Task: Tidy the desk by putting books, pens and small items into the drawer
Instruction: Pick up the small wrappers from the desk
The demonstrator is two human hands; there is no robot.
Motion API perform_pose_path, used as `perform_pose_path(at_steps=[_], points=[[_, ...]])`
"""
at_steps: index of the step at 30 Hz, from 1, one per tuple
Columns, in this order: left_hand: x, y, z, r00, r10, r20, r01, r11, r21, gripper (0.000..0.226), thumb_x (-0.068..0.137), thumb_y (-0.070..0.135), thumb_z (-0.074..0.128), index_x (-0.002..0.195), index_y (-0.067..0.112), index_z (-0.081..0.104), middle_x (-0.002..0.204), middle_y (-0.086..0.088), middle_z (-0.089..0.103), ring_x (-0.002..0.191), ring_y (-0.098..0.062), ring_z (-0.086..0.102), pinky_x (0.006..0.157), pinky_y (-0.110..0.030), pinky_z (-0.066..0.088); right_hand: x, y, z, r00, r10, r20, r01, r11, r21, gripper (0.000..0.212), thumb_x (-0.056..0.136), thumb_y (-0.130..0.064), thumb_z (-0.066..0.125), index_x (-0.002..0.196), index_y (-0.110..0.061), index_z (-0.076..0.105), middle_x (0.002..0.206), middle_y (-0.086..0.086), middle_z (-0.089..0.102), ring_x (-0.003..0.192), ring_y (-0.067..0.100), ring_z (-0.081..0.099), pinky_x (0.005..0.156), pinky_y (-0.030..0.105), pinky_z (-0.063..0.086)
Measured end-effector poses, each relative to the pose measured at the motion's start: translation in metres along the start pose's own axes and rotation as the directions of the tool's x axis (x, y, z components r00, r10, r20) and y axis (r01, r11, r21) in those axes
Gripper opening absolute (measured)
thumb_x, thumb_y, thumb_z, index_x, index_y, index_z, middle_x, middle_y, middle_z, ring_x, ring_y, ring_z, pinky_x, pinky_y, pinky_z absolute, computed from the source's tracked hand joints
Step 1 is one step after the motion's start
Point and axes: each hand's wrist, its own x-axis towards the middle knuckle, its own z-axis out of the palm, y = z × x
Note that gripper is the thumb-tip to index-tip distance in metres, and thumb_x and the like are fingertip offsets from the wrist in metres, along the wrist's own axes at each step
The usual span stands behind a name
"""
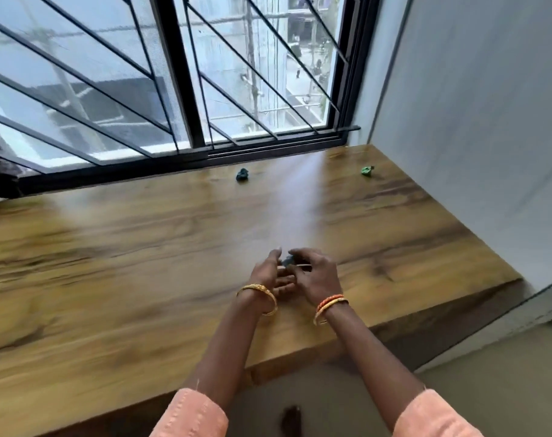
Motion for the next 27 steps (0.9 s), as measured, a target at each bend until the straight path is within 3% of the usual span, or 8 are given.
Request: perform_pose_path(at_steps=[2,6,8,12,15,19,23,27], points=[[0.01,0.005,0.021,0.998,-0.04,0.043,0.043,0.996,-0.075,0.02,0.094,0.021,0.05,0.082,0.007,0.056,0.075,-0.012,0.058,0.061,-0.02,0.055,0.044,-0.023,0.051,0.016,0.006,-0.017,0.999,0.043,0.013,-0.043,0.999,-0.007,0.019,0.078,-0.003,0.067,0.094,-0.012,0.067,0.085,0.001,0.069,0.078,0.006,0.062,0.076,0.016,0.05],[0.037,0.024,0.064,0.994,-0.079,0.076,0.089,0.986,-0.142,0.019,0.095,0.01,0.047,0.078,0.003,0.053,0.065,-0.01,0.059,0.055,-0.02,0.058,0.042,-0.02,0.049,0.068,0.031,-0.052,0.996,0.085,-0.032,-0.085,0.996,-0.024,0.011,0.08,-0.007,0.066,0.086,-0.012,0.074,0.082,0.001,0.074,0.077,0.005,0.064,0.076,0.022,0.052],[0.052,0.034,0.082,0.993,-0.098,0.059,0.105,0.986,-0.129,0.021,0.094,0.014,0.045,0.077,0.006,0.05,0.07,-0.01,0.057,0.058,-0.02,0.057,0.04,-0.018,0.046,0.104,0.05,-0.073,0.982,0.151,-0.11,-0.154,0.988,-0.017,0.014,0.08,-0.006,0.064,0.088,-0.01,0.075,0.085,0.008,0.074,0.081,0.015,0.068,0.078,0.026,0.052],[0.072,0.043,0.082,0.994,-0.11,0.007,0.111,0.992,-0.059,0.025,0.092,0.022,0.046,0.071,0.008,0.047,0.067,-0.007,0.055,0.041,-0.014,0.051,0.035,-0.016,0.036,0.178,0.083,-0.106,0.945,0.253,-0.209,-0.287,0.946,-0.152,0.024,0.08,-0.004,0.057,0.1,-0.007,0.071,0.099,0.017,0.071,0.096,0.03,0.065,0.081,0.026,0.046],[0.094,0.057,0.095,0.993,-0.094,-0.068,0.087,0.992,-0.091,0.025,0.093,0.014,0.038,0.071,0.005,0.046,0.069,-0.01,0.052,0.034,-0.013,0.049,0.033,-0.014,0.033,0.245,0.111,-0.128,0.951,0.278,-0.134,-0.307,0.898,-0.316,0.045,0.078,-0.006,0.057,0.123,-0.01,0.055,0.124,0.021,0.053,0.116,0.037,0.05,0.096,0.033,0.041],[0.115,0.067,0.112,0.984,-0.068,-0.163,0.032,0.977,-0.212,0.023,0.091,-0.002,0.025,0.08,0.0,0.045,0.067,-0.011,0.044,0.044,-0.018,0.044,0.029,-0.013,0.032,0.299,0.139,-0.133,0.934,0.346,0.089,-0.256,0.822,-0.508,0.066,0.085,-0.018,0.058,0.144,-0.019,0.028,0.147,0.015,0.023,0.13,0.038,0.03,0.105,0.044,0.034],[0.129,0.071,0.129,0.969,-0.048,-0.244,0.004,0.984,-0.18,0.022,0.087,-0.002,0.03,0.076,0.001,0.049,0.047,-0.003,0.043,0.048,-0.018,0.037,0.03,-0.011,0.027,0.321,0.162,-0.128,0.974,0.195,0.118,-0.132,0.904,-0.406,0.033,0.087,-0.004,0.052,0.119,-0.005,0.061,0.131,0.021,0.052,0.12,0.036,0.047,0.101,0.035,0.039],[0.129,0.065,0.138,0.967,0.012,-0.253,-0.05,0.989,-0.143,0.018,0.088,0.01,0.039,0.087,0.003,0.056,0.043,0.005,0.048,0.031,-0.011,0.045,0.032,-0.012,0.024,0.306,0.156,-0.13,0.98,0.188,0.068,-0.18,0.978,-0.11,0.027,0.083,-0.004,0.065,0.109,-0.001,0.068,0.111,0.015,0.067,0.105,0.026,0.061,0.086,0.019,0.042]])
